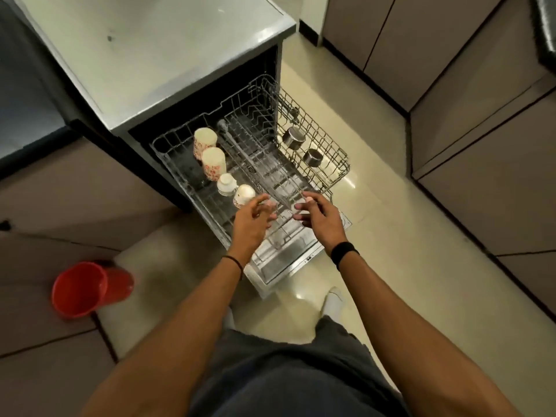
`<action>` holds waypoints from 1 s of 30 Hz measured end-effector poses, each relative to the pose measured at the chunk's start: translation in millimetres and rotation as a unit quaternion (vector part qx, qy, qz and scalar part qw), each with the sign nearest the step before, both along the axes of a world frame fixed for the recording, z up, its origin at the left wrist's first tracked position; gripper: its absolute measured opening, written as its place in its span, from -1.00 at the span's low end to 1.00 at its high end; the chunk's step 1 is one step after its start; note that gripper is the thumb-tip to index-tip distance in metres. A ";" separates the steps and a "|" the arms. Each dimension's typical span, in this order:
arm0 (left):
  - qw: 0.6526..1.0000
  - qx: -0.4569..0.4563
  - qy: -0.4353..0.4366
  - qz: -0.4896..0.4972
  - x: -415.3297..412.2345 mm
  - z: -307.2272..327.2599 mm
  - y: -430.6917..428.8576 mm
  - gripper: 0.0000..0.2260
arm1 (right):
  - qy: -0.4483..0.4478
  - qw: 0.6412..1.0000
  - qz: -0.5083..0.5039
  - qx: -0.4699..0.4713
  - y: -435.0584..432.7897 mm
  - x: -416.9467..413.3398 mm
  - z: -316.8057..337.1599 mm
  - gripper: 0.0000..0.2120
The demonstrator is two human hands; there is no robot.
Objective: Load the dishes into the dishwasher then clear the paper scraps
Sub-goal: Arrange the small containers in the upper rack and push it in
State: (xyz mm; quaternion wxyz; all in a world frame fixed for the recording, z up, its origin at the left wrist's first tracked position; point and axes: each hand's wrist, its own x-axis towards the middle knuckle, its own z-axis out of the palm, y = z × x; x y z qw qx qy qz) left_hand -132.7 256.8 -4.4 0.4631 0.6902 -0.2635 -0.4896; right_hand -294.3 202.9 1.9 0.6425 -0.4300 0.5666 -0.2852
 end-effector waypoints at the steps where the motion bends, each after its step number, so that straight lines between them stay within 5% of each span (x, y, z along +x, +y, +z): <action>1: 1.000 0.006 -0.005 0.013 -12.6 -3.3 -3.6 -0.67 | 0.000 1.000 0.007 0.007 -7.5 -13.1 -4.2 -0.71; 9: 0.994 0.029 -0.016 0.104 -103.4 -16.4 -34.1 -0.72 | 0.046 0.992 0.112 0.024 -63.8 -85.8 -20.6 -0.71; 18: 0.974 0.050 0.032 0.220 -110.4 -48.2 -50.3 -0.80 | 0.106 0.965 0.234 0.057 -94.1 -63.1 -60.7 -0.73; 30: 0.939 0.175 0.118 0.271 -108.5 -114.4 -45.9 -0.85 | 0.180 0.936 0.274 0.125 -106.7 -37.0 -115.4 -0.81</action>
